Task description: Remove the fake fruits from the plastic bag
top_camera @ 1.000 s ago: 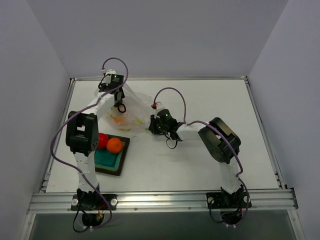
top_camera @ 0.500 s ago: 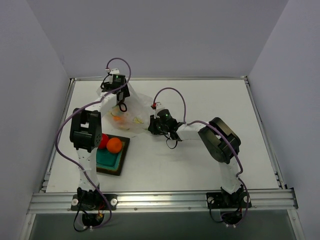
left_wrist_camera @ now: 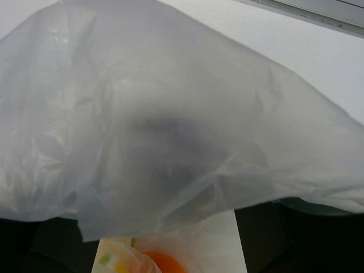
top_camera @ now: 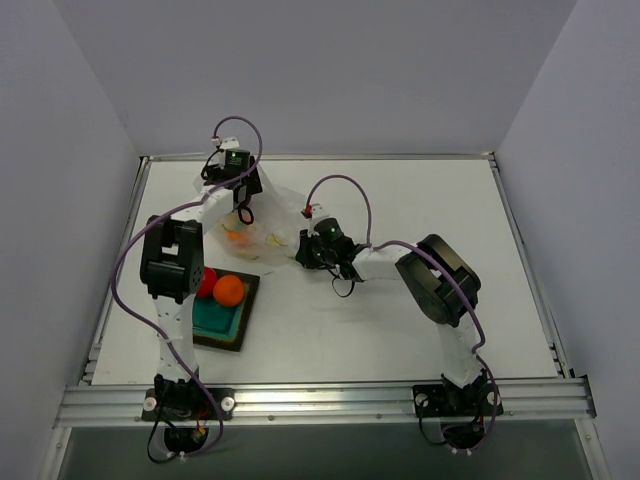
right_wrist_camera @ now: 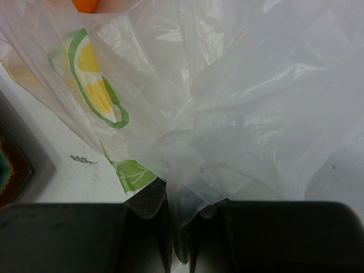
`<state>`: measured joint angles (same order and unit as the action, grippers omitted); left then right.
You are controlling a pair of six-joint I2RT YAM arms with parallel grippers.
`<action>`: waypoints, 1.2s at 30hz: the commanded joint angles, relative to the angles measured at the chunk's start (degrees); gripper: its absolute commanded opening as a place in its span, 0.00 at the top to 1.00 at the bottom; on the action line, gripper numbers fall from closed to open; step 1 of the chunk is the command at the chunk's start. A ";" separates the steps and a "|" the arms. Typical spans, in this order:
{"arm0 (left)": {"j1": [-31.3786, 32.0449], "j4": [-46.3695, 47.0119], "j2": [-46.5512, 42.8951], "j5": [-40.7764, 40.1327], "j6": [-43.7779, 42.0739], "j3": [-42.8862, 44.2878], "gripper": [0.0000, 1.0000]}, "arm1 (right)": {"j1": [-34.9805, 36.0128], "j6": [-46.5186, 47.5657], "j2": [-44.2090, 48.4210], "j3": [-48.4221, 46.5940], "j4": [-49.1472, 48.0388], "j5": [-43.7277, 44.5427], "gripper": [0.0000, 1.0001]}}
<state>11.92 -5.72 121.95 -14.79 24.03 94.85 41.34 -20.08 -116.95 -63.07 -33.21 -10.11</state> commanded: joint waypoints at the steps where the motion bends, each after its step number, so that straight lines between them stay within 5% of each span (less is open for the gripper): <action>1: -0.85 -2.10 1.18 0.37 -0.48 1.21 0.21 | 0.41 0.30 -0.65 -1.71 0.60 -0.70 0.94; 8: -1.29 -5.18 4.78 0.55 -0.57 5.78 0.15 | 0.41 0.39 -0.39 -1.53 0.60 -0.70 0.94; 19: -1.29 1.05 -2.76 3.88 1.45 -3.51 0.60 | 0.14 0.13 -0.39 -1.36 0.52 -0.53 0.94; 36: -1.11 -1.39 -17.71 10.57 8.67 -11.35 0.71 | -0.03 -0.67 -1.18 -0.57 -1.86 -0.35 0.94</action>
<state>11.18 -4.49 108.14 -4.25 31.70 82.61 41.32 -20.40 -117.34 -63.16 -34.00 -10.13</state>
